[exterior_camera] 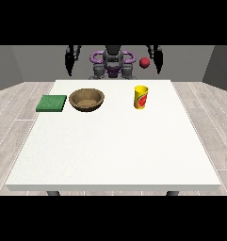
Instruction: Pick the cup and pour the ball into the bowl, then pick the bowl and place it on the pad
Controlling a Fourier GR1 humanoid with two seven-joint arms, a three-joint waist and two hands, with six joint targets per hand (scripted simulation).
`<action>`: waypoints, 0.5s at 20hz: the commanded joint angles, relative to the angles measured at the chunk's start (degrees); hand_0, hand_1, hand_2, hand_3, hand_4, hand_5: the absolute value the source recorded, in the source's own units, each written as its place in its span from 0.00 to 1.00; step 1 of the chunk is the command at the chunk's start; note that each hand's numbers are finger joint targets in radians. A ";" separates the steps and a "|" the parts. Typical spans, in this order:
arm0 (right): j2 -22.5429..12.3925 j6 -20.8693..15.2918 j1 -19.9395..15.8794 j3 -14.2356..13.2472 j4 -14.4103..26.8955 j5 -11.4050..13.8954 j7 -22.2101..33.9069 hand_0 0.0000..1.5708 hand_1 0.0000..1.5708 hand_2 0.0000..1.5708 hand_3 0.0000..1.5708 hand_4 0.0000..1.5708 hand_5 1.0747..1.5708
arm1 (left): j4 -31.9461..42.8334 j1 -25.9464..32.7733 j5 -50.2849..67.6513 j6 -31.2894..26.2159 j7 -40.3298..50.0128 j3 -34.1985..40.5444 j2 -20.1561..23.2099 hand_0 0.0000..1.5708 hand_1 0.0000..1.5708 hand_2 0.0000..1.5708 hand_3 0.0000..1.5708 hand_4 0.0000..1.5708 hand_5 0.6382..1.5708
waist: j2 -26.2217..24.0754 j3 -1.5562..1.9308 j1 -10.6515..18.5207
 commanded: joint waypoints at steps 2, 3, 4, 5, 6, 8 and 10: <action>-1.65 0.16 -0.24 -0.45 -3.75 -0.12 2.83 0.00 0.00 0.00 0.00 0.00 0.99 | -3.88 -0.53 0.34 -0.47 2.76 0.46 1.72 0.00 0.00 0.00 0.00 0.00 0.95 | -10.10 -0.22 -0.22; -1.95 0.16 -0.28 -0.56 -4.36 -0.19 3.68 0.00 0.00 0.00 0.00 0.00 0.99 | -4.46 -0.50 0.35 -0.62 3.51 0.58 2.21 0.00 0.00 0.00 0.00 0.00 0.95 | -11.72 -0.25 -0.16; -2.37 0.18 -0.37 -0.71 -4.96 -0.15 4.43 0.00 0.00 0.00 0.00 0.00 0.99 | -5.13 -0.86 0.55 -0.63 4.33 0.70 2.41 0.00 0.00 0.00 0.00 0.00 0.95 | -13.27 -0.27 -0.39; -2.82 0.17 -0.32 -0.96 -5.41 -0.19 5.43 0.00 0.00 0.00 0.00 0.00 0.99 | -5.66 -0.97 0.67 -0.77 5.14 0.75 2.72 0.00 0.00 0.00 0.00 0.00 0.95 | -14.60 -0.34 -0.64; -3.10 0.29 -0.47 -0.84 -5.95 -0.17 6.32 0.00 0.00 0.00 0.00 0.00 0.99 | -6.36 -1.28 0.82 -1.00 6.04 0.77 3.11 0.00 0.00 0.00 0.00 0.00 0.95 | -16.13 -0.32 -0.57; 0.35 1.74 6.42 -4.07 -3.10 -6.50 -0.59 0.00 0.00 0.00 0.00 0.00 1.00 | -9.32 7.74 9.48 -1.32 1.22 -5.58 -7.04 0.00 0.00 0.00 0.00 0.00 0.96 | -18.63 -0.30 1.19; -0.10 -1.22 1.45 -4.14 -5.12 -4.28 2.87 0.00 0.00 0.00 0.00 0.00 0.99 | -12.73 6.34 10.65 -1.98 4.42 -6.43 -7.18 0.00 0.00 0.00 0.00 0.00 0.96 | -15.73 -0.34 2.64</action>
